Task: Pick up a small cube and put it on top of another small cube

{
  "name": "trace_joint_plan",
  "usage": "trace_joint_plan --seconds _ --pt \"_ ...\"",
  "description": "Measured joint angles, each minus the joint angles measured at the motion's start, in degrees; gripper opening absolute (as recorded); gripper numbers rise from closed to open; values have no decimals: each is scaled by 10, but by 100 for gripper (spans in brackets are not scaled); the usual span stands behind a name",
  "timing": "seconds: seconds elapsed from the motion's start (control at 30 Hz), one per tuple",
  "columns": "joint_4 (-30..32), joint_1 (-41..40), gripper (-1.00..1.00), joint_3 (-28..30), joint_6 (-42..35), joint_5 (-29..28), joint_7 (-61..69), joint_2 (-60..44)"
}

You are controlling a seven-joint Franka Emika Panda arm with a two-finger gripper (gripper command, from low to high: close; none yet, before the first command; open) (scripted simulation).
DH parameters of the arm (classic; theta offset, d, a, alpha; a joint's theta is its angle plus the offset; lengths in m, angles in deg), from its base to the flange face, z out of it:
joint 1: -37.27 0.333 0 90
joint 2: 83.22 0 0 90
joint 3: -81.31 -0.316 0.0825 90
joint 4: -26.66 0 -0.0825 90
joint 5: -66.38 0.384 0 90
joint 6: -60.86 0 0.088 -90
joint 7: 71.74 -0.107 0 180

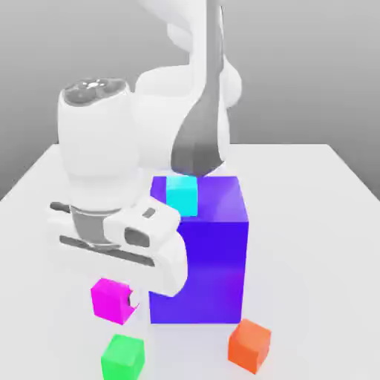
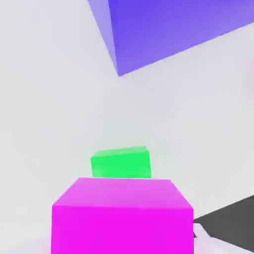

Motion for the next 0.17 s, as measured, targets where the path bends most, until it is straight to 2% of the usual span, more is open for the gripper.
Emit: trace_joint_plan --seconds 0.03,0.07,0.17 --pt "-3 -14 -100 -19 18 28 21 -25" --pt "-5 -26 100 -35 32 48 36 -43" --pt "-5 -26 100 -35 32 48 36 -43"
